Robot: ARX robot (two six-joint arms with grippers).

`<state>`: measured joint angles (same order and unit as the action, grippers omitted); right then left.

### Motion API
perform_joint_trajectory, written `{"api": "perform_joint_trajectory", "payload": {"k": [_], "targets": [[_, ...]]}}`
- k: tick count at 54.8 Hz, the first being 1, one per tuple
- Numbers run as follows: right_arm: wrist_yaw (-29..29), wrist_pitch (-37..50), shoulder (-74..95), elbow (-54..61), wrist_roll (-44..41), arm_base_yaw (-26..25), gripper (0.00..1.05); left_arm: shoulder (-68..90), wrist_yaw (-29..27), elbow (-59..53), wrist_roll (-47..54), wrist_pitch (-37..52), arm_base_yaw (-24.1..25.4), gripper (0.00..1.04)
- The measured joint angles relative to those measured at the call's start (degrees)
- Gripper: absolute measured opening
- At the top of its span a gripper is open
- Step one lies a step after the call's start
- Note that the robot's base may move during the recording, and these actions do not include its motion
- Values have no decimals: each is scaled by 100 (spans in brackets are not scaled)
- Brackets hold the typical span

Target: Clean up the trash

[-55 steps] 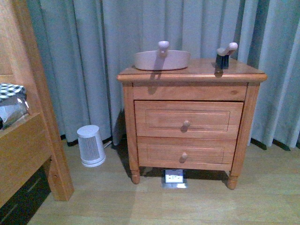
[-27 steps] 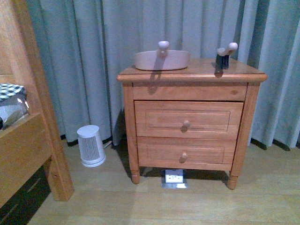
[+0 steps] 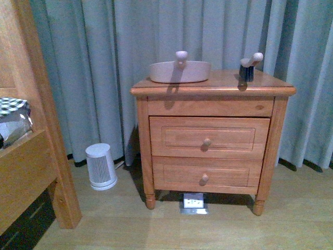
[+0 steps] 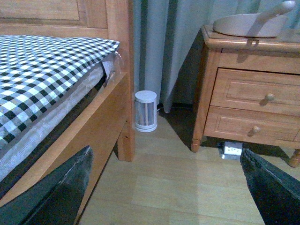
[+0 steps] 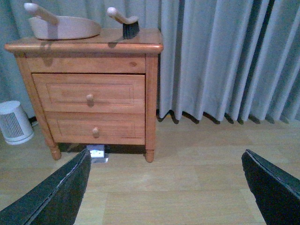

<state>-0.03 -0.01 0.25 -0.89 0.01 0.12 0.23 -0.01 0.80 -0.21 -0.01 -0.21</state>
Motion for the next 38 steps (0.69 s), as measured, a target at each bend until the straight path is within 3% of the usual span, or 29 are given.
{"api": "perform_joint_trajectory", "payload": {"k": [38], "targets": [[0, 0, 0, 0, 0, 0, 97, -2, 0, 0, 0, 0, 0, 97]]}}
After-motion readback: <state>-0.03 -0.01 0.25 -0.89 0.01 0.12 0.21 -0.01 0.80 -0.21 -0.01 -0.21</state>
